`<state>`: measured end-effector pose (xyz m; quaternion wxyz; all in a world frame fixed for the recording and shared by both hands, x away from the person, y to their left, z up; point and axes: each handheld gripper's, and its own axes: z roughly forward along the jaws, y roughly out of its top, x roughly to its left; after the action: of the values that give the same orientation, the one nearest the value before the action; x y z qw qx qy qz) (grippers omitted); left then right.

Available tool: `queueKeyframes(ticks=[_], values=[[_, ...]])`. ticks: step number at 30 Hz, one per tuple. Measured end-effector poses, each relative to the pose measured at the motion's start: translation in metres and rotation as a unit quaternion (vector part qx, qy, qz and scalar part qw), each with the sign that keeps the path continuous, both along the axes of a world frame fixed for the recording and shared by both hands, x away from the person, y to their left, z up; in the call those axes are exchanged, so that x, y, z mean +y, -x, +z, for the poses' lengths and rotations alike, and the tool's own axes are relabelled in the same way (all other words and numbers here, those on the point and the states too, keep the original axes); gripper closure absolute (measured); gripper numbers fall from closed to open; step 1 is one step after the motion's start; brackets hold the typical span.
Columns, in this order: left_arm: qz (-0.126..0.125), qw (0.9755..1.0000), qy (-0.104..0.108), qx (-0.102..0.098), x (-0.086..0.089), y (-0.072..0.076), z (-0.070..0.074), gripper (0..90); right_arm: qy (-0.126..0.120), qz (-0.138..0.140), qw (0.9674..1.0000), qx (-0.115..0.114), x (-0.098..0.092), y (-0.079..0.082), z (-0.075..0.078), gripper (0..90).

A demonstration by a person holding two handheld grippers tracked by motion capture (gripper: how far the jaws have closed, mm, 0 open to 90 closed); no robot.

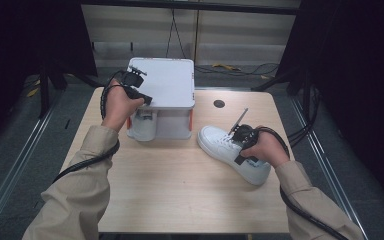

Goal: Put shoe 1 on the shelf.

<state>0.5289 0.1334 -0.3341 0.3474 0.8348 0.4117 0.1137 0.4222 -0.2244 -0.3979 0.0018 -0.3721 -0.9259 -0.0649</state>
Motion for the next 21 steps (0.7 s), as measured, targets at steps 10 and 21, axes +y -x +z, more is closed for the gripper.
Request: queueKeyframes(ticks=[10, 21], values=[[0.002, 1.0000, 0.004, 0.001, -0.001, 0.000, -0.001, 89.9, -0.022, -0.032, 0.9991, -0.013, 0.003, 0.011, 0.008, 82.7], [0.009, 0.9999, -0.011, -0.003, -0.005, 0.001, 0.001, 90.0, -0.045, -0.015, 0.9982, -0.037, 0.029, 0.027, 0.046, 83.2]])
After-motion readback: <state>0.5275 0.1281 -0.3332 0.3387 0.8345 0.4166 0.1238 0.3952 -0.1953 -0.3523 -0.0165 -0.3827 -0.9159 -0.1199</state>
